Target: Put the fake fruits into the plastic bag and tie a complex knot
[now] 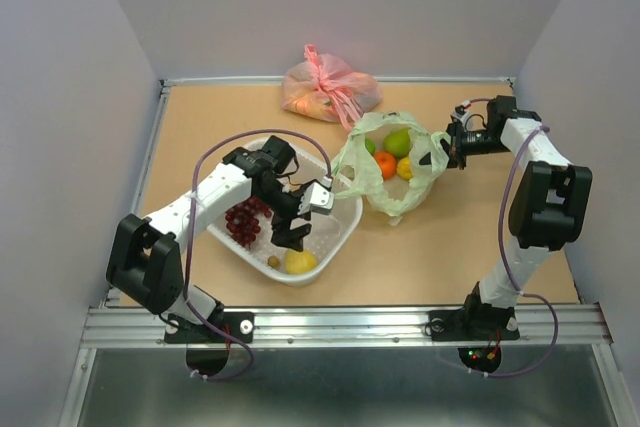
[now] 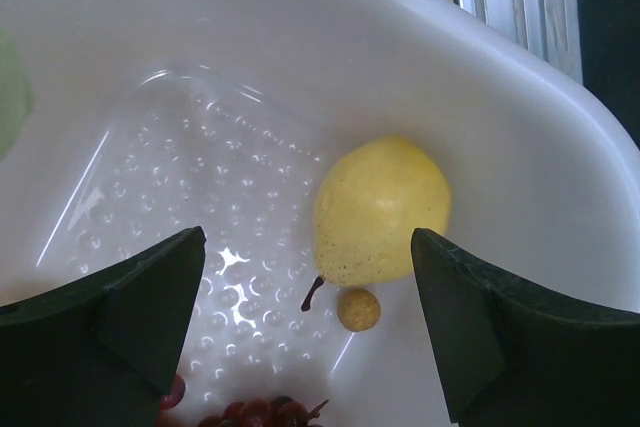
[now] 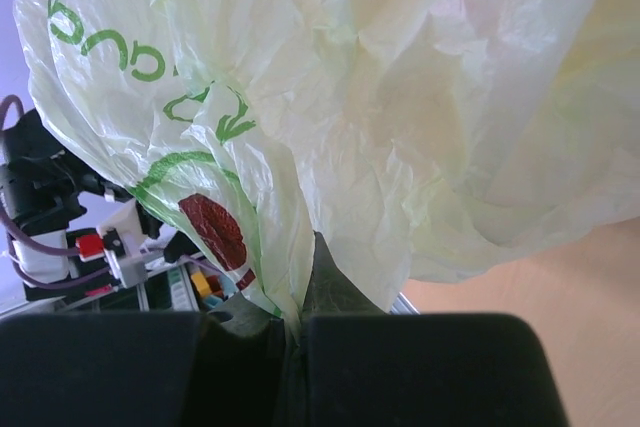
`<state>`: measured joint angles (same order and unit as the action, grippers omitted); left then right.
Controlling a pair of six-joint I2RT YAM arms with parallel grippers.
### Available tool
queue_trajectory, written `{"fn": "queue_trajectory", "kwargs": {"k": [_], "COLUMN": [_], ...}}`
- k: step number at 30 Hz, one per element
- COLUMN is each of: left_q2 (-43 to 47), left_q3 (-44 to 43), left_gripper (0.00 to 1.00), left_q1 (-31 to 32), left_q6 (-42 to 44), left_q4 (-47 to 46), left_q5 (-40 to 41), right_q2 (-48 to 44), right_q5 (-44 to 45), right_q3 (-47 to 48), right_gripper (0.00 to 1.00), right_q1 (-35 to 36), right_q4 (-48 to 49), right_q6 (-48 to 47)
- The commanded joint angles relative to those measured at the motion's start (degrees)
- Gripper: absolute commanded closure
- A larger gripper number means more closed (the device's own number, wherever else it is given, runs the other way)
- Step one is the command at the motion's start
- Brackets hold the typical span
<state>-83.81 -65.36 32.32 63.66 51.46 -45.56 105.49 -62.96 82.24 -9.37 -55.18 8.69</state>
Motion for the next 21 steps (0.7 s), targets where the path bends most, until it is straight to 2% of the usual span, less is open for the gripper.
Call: {"fn": "queue_trajectory", "kwargs": {"k": [1, 8, 15, 18, 19, 20, 21], "left_q2": [-0.48, -2.15, -2.32, -3.72, -4.25, -5.47, -6.18], "left_q3": [2.86, 8.84, 13.60, 12.55, 10.80, 9.74, 7.38], "left_gripper": [0.01, 0.01, 0.01, 0.11, 0.16, 0.25, 0.29], "left_q1": [3.27, 5.65, 5.83, 5.22, 4.69, 3.38, 2.67], "left_q6": [1.92, 2.09, -0.81, -2.05, -2.83, -3.45, -3.89], "left_q4": [-0.56, -5.66, -17.95, -21.48, -21.93, -21.93, -21.32], "left_q5": [1.60, 7.14, 16.19, 17.52, 17.18, 16.39, 15.51], "right_q2": [-0.11, -0.38, 0.06, 0.59, 0.68, 0.85, 0.86], "right_q5": [1.00, 1.17, 0.56, 0.38, 0.38, 0.38, 0.38], "right_q3": [2.58, 2.66, 3.02, 3.37, 3.37, 3.63, 3.63], "right_gripper": [1.00, 0.99, 1.00, 0.99, 1.00, 0.99, 1.00], "right_q1": [-0.39, -0.39, -0.39, -0.39, -0.39, -0.48, -0.39], "right_q4": [-1.25, -1.34, -1.34, -1.34, -1.34, -1.34, -1.34], "right_q6": [-1.57, -1.83, -1.83, -1.83, -1.75, -1.74, -1.74]}}
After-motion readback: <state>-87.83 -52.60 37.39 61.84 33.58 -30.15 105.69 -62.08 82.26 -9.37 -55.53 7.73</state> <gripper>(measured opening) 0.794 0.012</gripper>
